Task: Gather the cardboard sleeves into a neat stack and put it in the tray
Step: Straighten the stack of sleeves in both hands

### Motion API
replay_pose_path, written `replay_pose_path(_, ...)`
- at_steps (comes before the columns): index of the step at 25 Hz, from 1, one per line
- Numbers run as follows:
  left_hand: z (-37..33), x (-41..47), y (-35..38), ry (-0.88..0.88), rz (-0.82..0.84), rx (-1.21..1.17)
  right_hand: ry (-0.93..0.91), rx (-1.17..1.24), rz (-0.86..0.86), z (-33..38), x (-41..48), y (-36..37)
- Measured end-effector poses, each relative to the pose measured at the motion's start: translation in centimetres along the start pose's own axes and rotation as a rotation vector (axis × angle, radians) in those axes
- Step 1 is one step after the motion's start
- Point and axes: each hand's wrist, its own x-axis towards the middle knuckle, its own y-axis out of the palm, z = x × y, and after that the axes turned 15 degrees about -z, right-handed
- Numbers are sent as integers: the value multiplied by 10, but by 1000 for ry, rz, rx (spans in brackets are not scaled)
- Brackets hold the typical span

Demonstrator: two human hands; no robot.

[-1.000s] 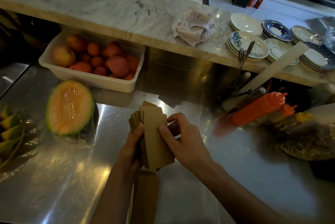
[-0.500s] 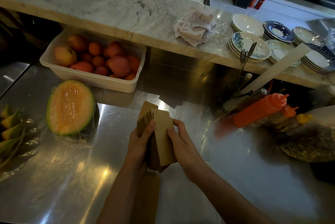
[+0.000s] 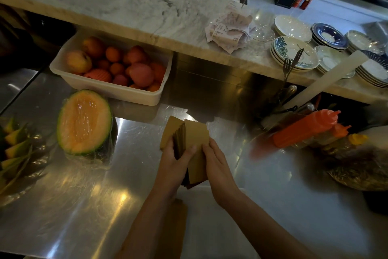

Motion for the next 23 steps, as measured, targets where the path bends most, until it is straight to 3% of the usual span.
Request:
replay_pose_path(6,8,26,-13,-137,104,-58,84,-21,91,-3,15,2)
replay_pose_path(16,4,93,10,-90,60,301,161,-88,17,3,63,47)
replay_pose_path(23,30,162,16,-65,106,387,192,-111,-81,1,101,78)
